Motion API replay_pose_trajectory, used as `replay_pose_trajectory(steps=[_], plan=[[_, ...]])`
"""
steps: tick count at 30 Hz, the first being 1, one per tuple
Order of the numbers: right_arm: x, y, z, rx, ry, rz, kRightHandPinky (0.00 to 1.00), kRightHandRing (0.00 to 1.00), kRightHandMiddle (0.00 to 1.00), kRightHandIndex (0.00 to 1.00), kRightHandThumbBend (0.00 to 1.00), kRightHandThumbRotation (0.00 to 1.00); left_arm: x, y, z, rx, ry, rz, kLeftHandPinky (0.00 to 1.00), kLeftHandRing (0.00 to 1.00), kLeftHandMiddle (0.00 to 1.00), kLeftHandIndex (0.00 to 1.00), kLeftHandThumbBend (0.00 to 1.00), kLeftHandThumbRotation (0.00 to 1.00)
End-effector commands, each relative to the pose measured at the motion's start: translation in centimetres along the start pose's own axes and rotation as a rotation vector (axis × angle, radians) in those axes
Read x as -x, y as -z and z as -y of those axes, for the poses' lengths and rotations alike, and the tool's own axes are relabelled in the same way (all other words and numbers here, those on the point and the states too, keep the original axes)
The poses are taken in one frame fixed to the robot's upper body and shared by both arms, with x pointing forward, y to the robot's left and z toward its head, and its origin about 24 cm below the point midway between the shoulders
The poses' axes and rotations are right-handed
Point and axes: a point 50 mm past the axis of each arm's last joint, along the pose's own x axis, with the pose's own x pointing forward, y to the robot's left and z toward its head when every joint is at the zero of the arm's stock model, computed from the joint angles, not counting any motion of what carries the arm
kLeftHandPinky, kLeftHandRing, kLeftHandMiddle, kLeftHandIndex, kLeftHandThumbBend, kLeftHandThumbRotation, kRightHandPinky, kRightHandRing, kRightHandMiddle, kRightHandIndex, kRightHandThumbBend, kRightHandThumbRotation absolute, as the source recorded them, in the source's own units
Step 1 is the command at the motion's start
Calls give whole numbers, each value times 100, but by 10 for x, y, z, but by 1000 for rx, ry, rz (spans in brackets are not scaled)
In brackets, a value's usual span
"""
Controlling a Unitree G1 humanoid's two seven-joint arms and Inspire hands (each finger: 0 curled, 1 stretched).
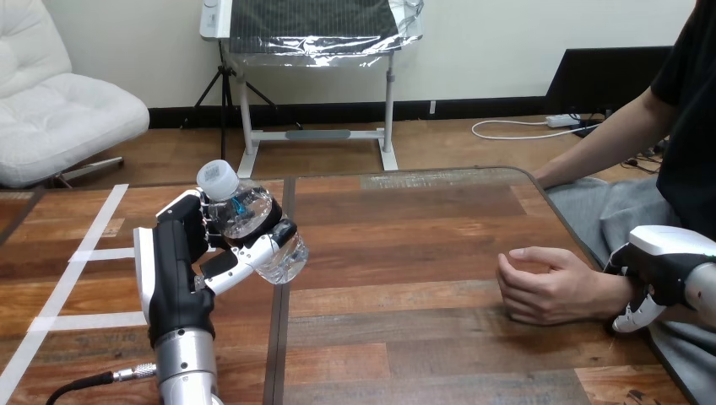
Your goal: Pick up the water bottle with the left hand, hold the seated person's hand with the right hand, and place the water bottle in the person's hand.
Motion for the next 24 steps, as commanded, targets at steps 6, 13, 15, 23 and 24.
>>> replay_pose_trajectory(steps=[6,13,15,23,24], plan=[[-8,-33,-41,-29,-90,111,48,54,62,66,70,0,-16,-29,-1,7,-12,145,38,42,46,47,72,0],[-8,-35,-43,-41,-72,111,37,47,58,63,68,0,-17,-29,-1,3,-13,152,38,42,46,47,72,0],[-8,-36,-43,-53,-59,115,33,44,55,61,67,0,-17,-29,-1,-6,-14,150,38,41,46,47,72,0],[-9,-37,-44,-79,-42,124,28,38,49,56,66,0,-17,-28,-1,13,-15,140,38,42,46,47,72,0],[-9,-37,-44,-87,-41,125,29,38,49,55,66,0,-17,-28,-1,15,-15,139,38,42,46,47,72,0]])
